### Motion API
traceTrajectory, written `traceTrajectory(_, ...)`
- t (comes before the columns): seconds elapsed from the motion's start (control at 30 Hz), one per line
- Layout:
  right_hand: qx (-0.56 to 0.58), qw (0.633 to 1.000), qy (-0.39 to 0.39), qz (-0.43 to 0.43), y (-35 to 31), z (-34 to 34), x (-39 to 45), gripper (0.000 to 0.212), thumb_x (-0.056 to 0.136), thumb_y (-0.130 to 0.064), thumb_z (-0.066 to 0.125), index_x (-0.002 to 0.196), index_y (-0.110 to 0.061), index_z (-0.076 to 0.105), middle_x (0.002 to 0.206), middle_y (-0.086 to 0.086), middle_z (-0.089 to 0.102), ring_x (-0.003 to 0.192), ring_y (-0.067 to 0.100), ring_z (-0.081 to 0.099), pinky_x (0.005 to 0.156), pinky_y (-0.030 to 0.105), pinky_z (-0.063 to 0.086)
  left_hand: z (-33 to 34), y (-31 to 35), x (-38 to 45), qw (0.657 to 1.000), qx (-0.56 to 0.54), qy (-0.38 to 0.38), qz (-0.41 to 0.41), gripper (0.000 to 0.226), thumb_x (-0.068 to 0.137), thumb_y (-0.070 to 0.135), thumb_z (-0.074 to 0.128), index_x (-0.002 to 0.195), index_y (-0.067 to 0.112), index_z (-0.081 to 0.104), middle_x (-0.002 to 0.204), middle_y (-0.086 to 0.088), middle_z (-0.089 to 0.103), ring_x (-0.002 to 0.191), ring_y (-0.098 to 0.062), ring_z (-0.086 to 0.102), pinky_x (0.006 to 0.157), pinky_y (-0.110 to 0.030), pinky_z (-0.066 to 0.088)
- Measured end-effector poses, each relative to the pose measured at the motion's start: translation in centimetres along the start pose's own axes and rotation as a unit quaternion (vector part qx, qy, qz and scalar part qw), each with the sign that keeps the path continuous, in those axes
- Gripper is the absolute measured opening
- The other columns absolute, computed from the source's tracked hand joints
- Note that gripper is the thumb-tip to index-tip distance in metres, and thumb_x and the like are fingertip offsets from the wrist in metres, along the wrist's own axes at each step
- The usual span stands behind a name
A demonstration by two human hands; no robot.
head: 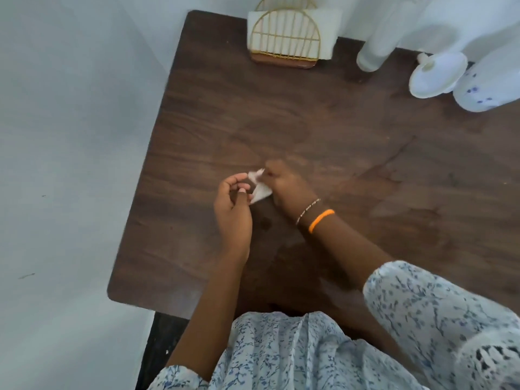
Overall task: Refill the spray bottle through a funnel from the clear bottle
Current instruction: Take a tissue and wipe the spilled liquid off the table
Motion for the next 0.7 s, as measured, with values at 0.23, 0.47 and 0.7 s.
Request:
traceTrajectory(0.23,0.219,0.926,0.185,0.244,5.3,-7.3,-8.5,0.029,0.075,0.014,0.054,0.086,-0.007,0.070,0.078,-0.006,0.060,0.070,0.008,0.055,0.062,0.012,0.042,4.8,-1.3,-2.0,0.995,0.053,-0.078,0.018,0.029,0.091,-0.003,0.045,0.092,0.021,0.061,0.079,0.007,0.057,0.069,-0.003,0.054,0.069,-0.014,0.046)
traceTrajectory(0.47,0.140,0.828,0.353,0.412,12.7,-13.6,-18.7,0.024,0.077,0.006,0.059,0.084,-0.014,0.069,0.090,0.012,0.063,0.081,0.026,0.062,0.069,0.015,0.041,13.0,-2.5,-8.0,0.960,0.111,-0.254,0.035,0.036,0.090,-0.004,0.045,0.083,0.027,0.061,0.080,0.008,0.060,0.065,0.006,0.055,0.069,-0.012,0.046)
traceTrajectory(0.7,0.009,0.820,0.338,0.461,19.8,-17.5,-19.4,0.043,0.077,0.010,0.040,0.114,0.005,0.061,0.116,0.028,0.051,0.105,0.039,0.053,0.090,0.029,0.037,17.4,-3.9,-11.7,0.934,0.154,-0.320,0.032,0.036,0.089,-0.005,0.044,0.081,0.026,0.061,0.078,0.007,0.059,0.066,-0.002,0.054,0.068,-0.014,0.044)
Point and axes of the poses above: each hand's wrist, its own x-axis towards the middle knuckle, its own z-axis out of the palm, y = z × x, the point moved 1 cm from there along x, towards the middle knuckle
